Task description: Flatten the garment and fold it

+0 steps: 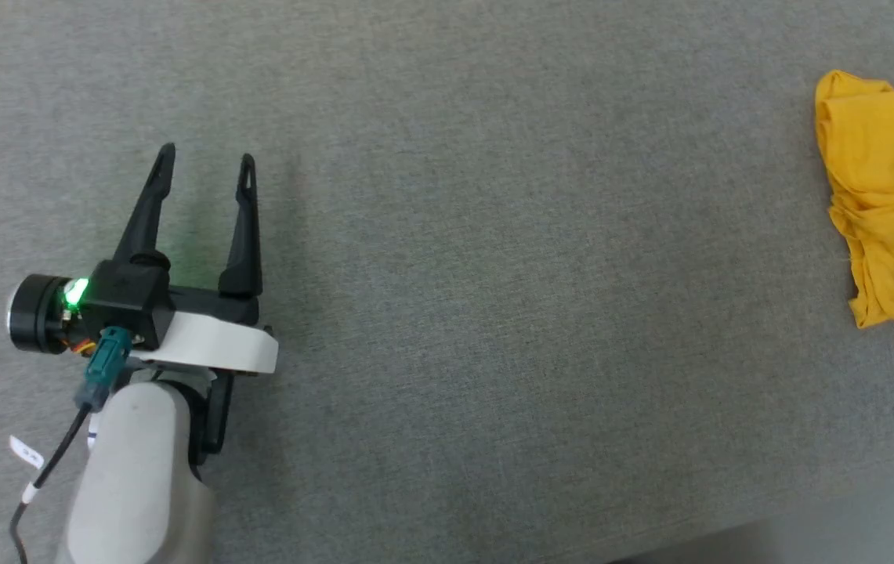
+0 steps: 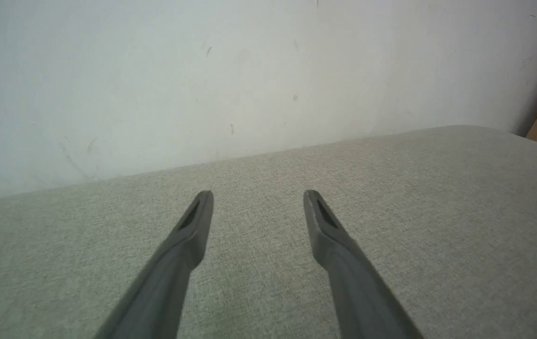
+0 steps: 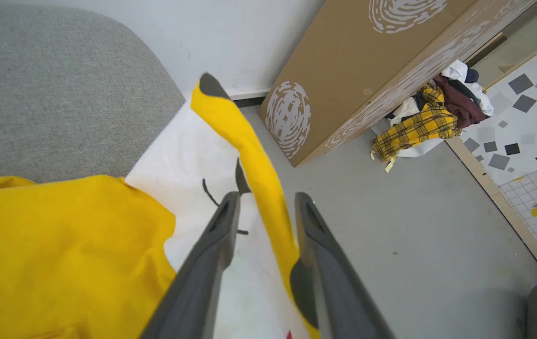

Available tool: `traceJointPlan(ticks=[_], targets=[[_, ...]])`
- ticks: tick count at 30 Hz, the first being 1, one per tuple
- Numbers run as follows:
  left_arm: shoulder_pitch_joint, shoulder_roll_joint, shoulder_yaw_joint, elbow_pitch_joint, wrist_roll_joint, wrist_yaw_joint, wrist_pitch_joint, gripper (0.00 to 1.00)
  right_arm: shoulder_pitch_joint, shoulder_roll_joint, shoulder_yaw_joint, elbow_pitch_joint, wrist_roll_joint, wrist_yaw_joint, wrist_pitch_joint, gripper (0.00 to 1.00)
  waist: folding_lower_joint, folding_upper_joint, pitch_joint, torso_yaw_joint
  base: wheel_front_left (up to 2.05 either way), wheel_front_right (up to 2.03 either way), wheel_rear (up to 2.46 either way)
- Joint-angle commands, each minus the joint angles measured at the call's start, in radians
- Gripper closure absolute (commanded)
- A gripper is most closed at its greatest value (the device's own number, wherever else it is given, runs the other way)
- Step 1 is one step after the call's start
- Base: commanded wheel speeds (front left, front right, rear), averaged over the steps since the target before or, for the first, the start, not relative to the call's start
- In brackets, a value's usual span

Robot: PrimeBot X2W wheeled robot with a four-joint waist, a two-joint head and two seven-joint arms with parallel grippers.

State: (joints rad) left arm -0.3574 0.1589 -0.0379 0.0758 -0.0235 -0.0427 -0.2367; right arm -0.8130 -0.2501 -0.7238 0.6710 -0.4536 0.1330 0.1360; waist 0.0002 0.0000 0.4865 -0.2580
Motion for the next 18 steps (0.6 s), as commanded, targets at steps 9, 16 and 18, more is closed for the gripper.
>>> traceJointPlan(ticks=[9, 16, 18], targets=[[0.043, -0.054, -0.021, 0.076, -0.046, 0.015, -0.022, 0.0, 0.084, -0.032, 0.037, 0.011, 0.095, -0.002, -0.144, 0.0, -0.0002, 0.0, -0.192, 0.102, 0.0, 0.0, 0.0], [0.102, -0.088, -0.036, 0.119, -0.107, 0.008, -0.025, 0.0, 0.25, -0.03, 0.211, -0.12, 0.296, -0.002, -0.226, 0.0, -0.0002, 0.0, -0.334, 0.186, 0.0, 0.0, 0.0], [0.11, -0.091, -0.038, 0.121, -0.114, 0.009, -0.025, 0.0, 0.283, -0.027, 0.242, -0.157, 0.332, -0.002, -0.23, 0.0, -0.0002, 0.0, -0.348, 0.197, 0.0, 0.0, 0.0]])
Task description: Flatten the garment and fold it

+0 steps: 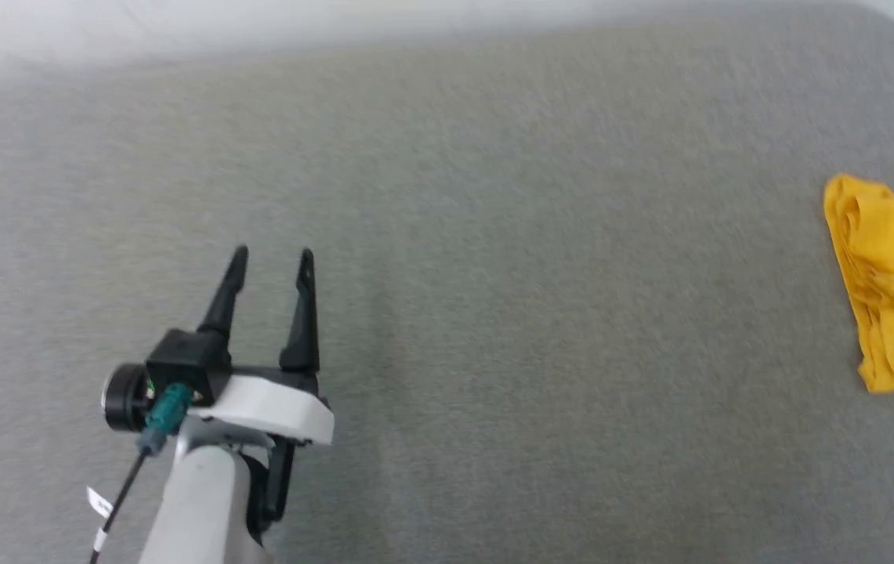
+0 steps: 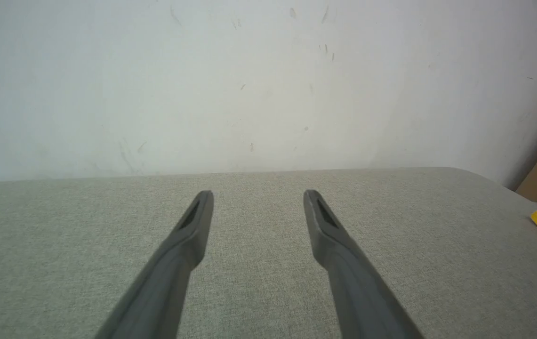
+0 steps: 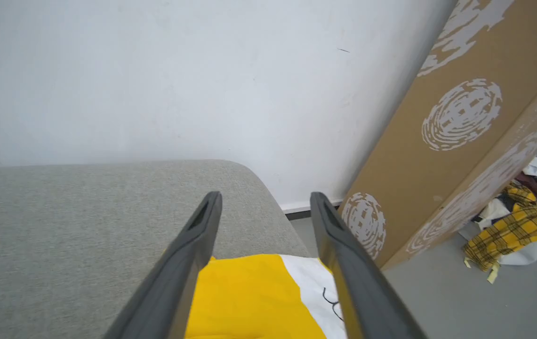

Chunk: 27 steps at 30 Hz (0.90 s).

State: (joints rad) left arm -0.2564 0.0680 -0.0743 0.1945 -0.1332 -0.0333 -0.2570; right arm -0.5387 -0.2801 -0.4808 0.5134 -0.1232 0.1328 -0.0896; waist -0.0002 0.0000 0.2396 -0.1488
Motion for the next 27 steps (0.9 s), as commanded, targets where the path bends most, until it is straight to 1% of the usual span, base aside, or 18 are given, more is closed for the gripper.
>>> traceJointPlan(ticks=[1, 3, 6, 10, 13, 19, 23, 27], targets=[[0.017, -0.003, -0.005, 0.006, -0.009, -0.001, -0.004, 0.0, 0.044, 0.005, 0.026, -0.039, 0.039, -0.002, -0.006, 0.0, 0.0002, 0.0, -0.118, 0.101, 0.0, 0.0, 0.0], [0.03, -0.007, -0.014, 0.016, -0.018, -0.004, -0.004, 0.0, 0.121, 0.001, 0.071, -0.126, 0.11, -0.002, -0.007, 0.0, 0.0002, 0.0, -0.144, 0.126, 0.0, 0.0, 0.0], [0.048, -0.011, -0.027, 0.032, -0.03, -0.009, -0.005, 0.0, 0.23, 0.019, 0.123, -0.263, 0.18, -0.002, 0.007, 0.0, 0.0002, 0.0, -0.172, 0.154, 0.0, 0.0, 0.0], [0.066, -0.014, -0.042, 0.04, -0.039, -0.016, -0.005, 0.0, 0.351, 0.071, 0.161, -0.415, 0.235, -0.002, 0.037, 0.0, 0.0002, 0.0, -0.194, 0.181, 0.0, 0.0, 0.0], [0.08, -0.015, -0.051, 0.045, -0.043, -0.02, -0.005, 0.0, 0.423, 0.111, 0.193, -0.494, 0.25, -0.002, 0.043, 0.0, 0.0002, 0.0, -0.207, 0.197, 0.0, 0.0, 0.0], [0.103, -0.017, -0.064, 0.058, -0.05, -0.021, -0.005, 0.0, 0.532, 0.182, 0.252, -0.572, 0.254, -0.002, 0.01, 0.0, 0.0002, 0.0, -0.235, 0.228, 0.0, 0.0, 0.0], [0.119, -0.017, -0.071, 0.066, -0.053, -0.022, -0.005, 0.0, 0.581, 0.211, 0.276, -0.576, 0.244, -0.002, -0.028, 0.0, 0.0002, 0.0, -0.25, 0.242, 0.0, 0.0, 0.0], [0.136, -0.017, -0.078, 0.075, -0.059, -0.02, -0.005, 0.0, 0.62, 0.226, 0.287, -0.553, 0.236, -0.002, -0.06, 0.0, 0.0002, 0.0, -0.267, 0.256, 0.0, 0.0, 0.0]])
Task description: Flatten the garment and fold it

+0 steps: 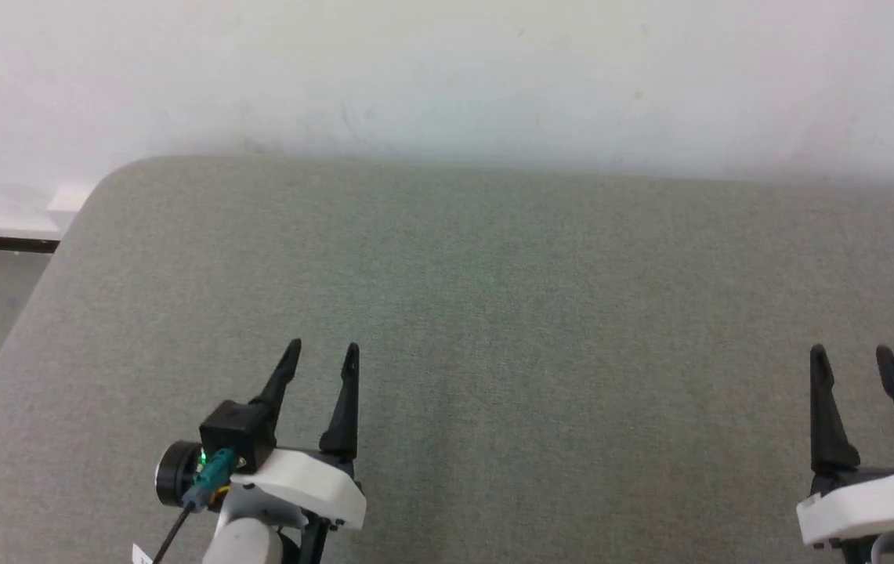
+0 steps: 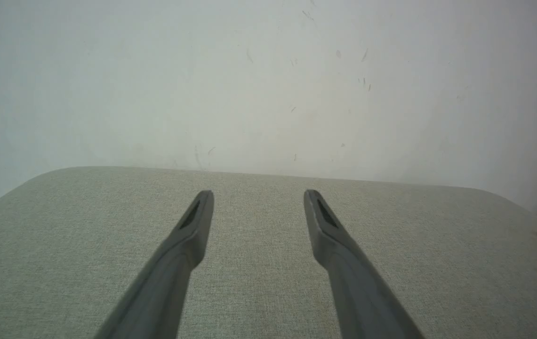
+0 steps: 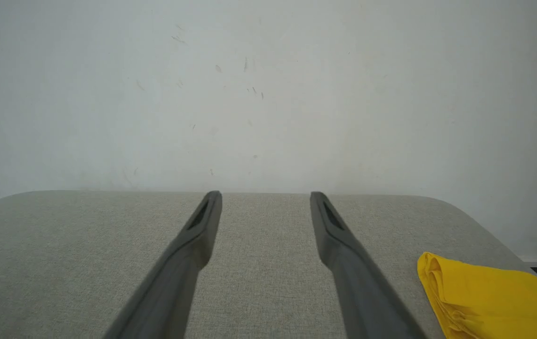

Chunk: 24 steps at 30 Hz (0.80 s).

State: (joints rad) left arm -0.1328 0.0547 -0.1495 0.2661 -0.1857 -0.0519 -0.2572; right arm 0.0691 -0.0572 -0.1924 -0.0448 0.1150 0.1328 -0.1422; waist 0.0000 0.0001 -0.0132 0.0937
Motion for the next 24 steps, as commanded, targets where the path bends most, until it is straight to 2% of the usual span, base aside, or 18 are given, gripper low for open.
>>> traceJointPlan(ticks=[1, 9, 20, 21, 24], targets=[[0.017, -0.004, -0.005, 0.005, -0.009, 0.0, -0.004, 0.0, 0.019, 0.004, -0.003, 0.016, 0.001, -0.002, -0.017, 0.0, 0.0, -0.0001, -0.019, 0.017, 0.0, 0.0, 0.0], [0.05, -0.004, -0.012, 0.007, -0.021, 0.011, -0.004, 0.0, 0.051, 0.007, 0.017, 0.088, 0.044, -0.002, -0.062, 0.0, 0.0, -0.0001, -0.032, 0.02, 0.0, 0.0, 0.0], [0.056, -0.004, -0.02, 0.006, -0.031, 0.025, -0.005, 0.0, 0.057, 0.007, 0.026, 0.114, 0.067, -0.002, -0.071, 0.0, 0.0, -0.0001, -0.024, 0.024, 0.0, 0.0, 0.0], [0.049, -0.002, -0.018, 0.006, -0.026, 0.019, 0.0, 1.0, 0.045, 0.004, 0.028, 0.115, 0.061, 0.0, -0.064, 1.0, 0.0001, -0.0001, -0.024, 0.024, 0.0, 0.0, 0.0], [0.049, -0.002, -0.017, 0.005, -0.026, 0.019, 0.002, 1.0, 0.044, 0.003, 0.029, 0.116, 0.061, 0.0, -0.061, 1.0, 0.0001, -0.0001, -0.024, 0.024, 0.0, 0.0, 0.0]])
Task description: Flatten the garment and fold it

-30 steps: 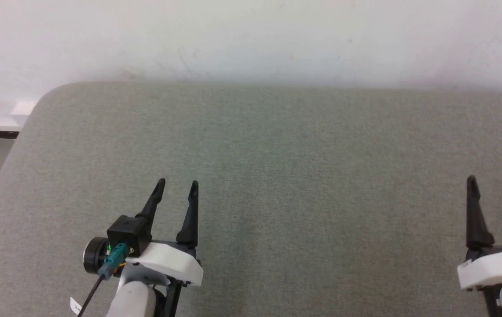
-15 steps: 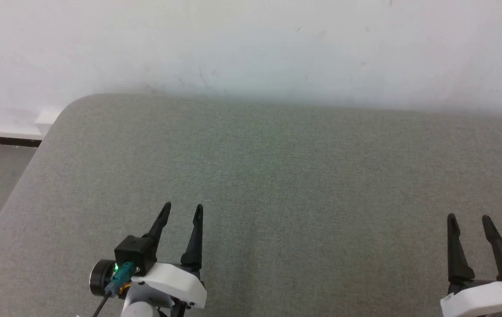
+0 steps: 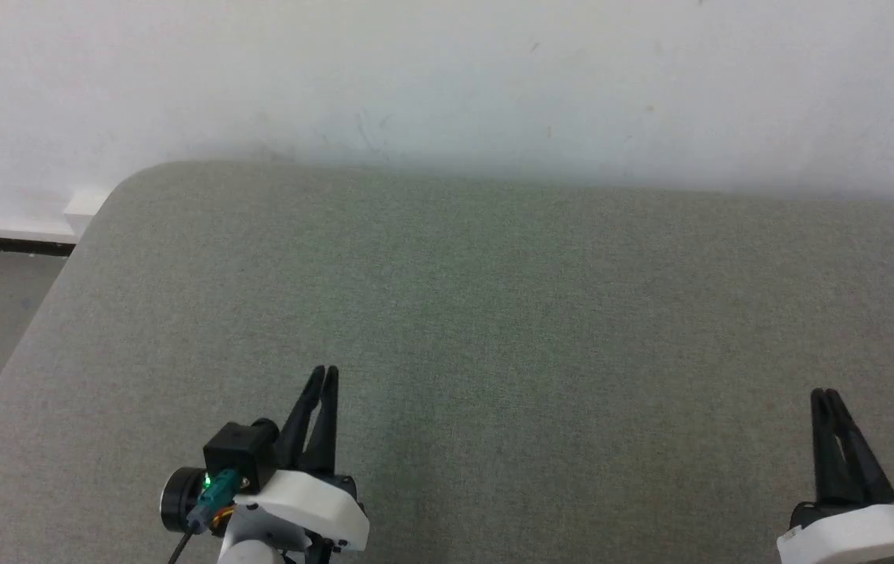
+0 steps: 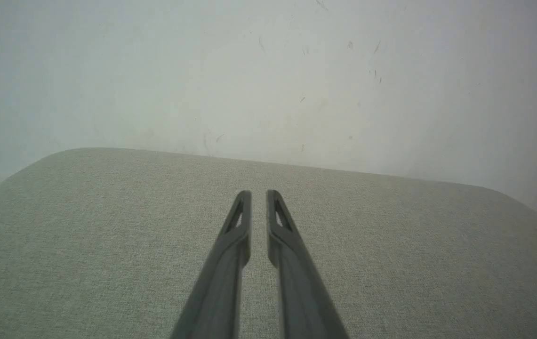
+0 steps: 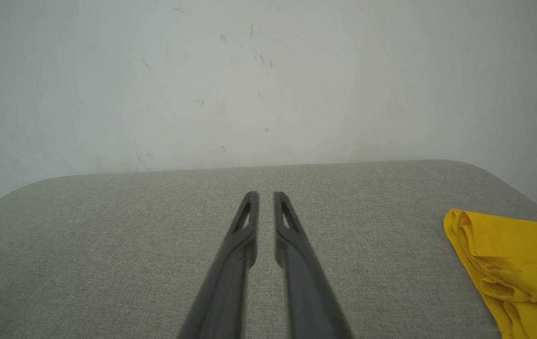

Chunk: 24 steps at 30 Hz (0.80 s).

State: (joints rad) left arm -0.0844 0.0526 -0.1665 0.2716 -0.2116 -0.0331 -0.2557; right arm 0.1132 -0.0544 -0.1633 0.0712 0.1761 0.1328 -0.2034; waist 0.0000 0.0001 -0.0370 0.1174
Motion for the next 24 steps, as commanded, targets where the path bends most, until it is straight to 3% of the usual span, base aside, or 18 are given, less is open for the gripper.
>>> traceJointPlan(ticks=[1, 24], targets=[[0.0, 0.0, 0.0, 0.0, 0.0, 0.0, 0.0, 1.0, 0.0, 0.0, 0.001, 0.0, 0.0, 0.0, 0.0, 1.0, 0.0, -0.0001, 0.0, 0.0, 0.0, 0.0, 0.0], [0.01, 0.0, 0.019, -0.031, 0.024, 0.004, 0.029, 1.0, -0.013, 0.0, 0.021, -0.007, -0.02, 0.0, 0.023, 1.0, 0.0, -0.0001, 0.005, -0.014, 0.0, 0.0, 0.0]])
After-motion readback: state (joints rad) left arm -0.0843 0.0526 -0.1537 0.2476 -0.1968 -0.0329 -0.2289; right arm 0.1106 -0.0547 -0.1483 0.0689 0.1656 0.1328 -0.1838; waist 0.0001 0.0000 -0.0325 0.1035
